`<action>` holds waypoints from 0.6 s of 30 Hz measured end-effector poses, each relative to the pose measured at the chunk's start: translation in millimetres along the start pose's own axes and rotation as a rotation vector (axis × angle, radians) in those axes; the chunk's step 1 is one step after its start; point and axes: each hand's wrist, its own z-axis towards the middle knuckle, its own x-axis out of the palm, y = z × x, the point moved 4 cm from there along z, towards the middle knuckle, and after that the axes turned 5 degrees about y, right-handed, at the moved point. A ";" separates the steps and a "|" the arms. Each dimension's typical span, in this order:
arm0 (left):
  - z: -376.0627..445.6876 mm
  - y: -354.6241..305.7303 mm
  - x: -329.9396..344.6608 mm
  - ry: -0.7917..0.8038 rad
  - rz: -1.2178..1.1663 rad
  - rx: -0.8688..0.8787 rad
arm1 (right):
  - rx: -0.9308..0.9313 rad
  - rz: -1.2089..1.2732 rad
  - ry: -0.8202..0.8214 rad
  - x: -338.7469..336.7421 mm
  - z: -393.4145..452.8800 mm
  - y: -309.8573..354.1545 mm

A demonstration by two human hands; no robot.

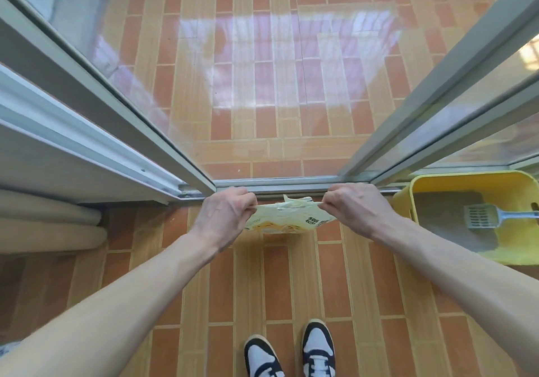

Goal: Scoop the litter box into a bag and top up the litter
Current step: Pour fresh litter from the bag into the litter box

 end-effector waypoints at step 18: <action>63.9 61.8 25.0 -0.273 0.112 -0.301 | 0.037 -0.172 -0.180 35.7 107.8 -1.4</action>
